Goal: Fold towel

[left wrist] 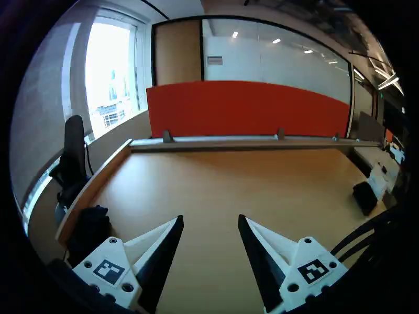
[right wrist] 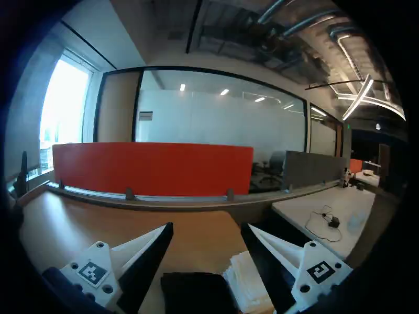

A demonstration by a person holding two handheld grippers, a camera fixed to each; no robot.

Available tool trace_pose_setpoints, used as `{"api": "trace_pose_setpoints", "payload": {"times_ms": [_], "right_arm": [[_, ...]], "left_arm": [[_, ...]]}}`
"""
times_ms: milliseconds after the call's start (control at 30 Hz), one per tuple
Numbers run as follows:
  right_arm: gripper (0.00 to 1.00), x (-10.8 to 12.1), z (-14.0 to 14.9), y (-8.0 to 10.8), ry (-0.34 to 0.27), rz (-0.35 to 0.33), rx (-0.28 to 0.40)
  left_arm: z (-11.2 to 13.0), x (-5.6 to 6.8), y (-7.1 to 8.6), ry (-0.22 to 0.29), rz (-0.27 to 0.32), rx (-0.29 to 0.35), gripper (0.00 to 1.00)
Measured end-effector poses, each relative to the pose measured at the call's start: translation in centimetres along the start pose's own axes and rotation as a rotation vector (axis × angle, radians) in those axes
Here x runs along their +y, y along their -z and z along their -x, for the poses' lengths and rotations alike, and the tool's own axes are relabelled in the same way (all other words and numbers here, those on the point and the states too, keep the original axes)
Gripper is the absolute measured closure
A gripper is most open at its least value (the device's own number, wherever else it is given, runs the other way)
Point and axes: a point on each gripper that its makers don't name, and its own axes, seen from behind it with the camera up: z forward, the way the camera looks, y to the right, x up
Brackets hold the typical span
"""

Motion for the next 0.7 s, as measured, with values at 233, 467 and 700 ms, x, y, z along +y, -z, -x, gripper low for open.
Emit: {"api": "trace_pose_setpoints", "payload": {"times_ms": [233,467,700], "right_arm": [[0.00,-1.1,-0.9,0.4,-0.003,-0.032,0.007],[0.00,-2.0,-1.5,0.5,0.008,-0.055,0.011],[0.00,-3.3,-2.1,0.5,0.012,-0.075,0.015]], "left_arm": [[-6.3,-1.1,0.5,0.006,-0.022,0.204,0.24],[-9.8,-1.3,1.0,-0.008,-0.006,0.294,0.24],[-11.1,-1.2,0.9,-0.009,0.011,0.321,0.24]]}}
